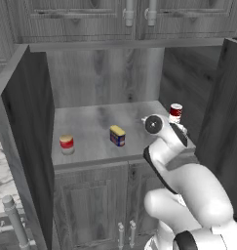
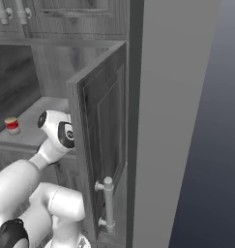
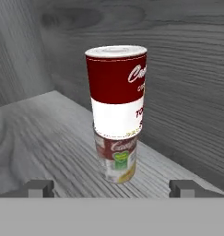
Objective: Stack two cans on top of the other two cans in the cabinet.
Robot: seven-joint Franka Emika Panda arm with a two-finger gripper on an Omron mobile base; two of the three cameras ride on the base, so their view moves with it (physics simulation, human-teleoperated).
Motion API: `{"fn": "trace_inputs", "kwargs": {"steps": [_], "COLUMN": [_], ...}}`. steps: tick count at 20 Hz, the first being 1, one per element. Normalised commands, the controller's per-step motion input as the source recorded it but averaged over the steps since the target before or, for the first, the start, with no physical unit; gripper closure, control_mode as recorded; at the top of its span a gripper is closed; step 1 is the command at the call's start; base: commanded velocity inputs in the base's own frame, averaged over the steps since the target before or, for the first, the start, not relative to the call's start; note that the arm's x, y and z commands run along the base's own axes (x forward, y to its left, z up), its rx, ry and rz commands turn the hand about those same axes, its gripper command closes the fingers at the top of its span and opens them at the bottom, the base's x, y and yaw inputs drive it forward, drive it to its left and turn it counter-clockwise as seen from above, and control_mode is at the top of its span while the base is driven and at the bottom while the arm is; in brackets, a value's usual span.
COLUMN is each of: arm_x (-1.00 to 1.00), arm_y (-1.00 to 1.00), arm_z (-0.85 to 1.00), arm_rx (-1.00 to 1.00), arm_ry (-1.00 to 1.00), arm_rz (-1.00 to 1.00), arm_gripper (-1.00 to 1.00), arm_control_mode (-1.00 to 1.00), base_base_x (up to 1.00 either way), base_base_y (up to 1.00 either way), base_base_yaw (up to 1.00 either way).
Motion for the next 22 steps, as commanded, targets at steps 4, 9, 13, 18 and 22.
{"fn": "trace_inputs", "kwargs": {"steps": [4, 9, 13, 18, 22], "arm_x": [-0.29, -0.32, -0.32, -0.26, -0.24], "arm_y": [0.33, 0.33, 0.37, 0.43, 0.4], "arm_z": [0.26, 0.23, 0.08, 0.01, 0.01], "arm_rx": [0.0, 0.0, 0.05, 0.11, 0.14], "arm_ry": [0.18, 0.2, 0.15, 0.11, 0.07], "arm_rz": [0.21, 0.25, 0.24, 0.21, 0.18], "arm_gripper": [-1.0, -1.0, -1.0, -1.0, -1.0], "arm_control_mode": [-1.0, -1.0, -1.0, -1.0, -1.0], "base_base_x": [0.0, 0.0, 0.0, 0.0, 0.0], "base_base_y": [0.0, 0.0, 0.0, 0.0, 0.0], "base_base_yaw": [0.0, 0.0, 0.0, 0.0, 0.0]}}
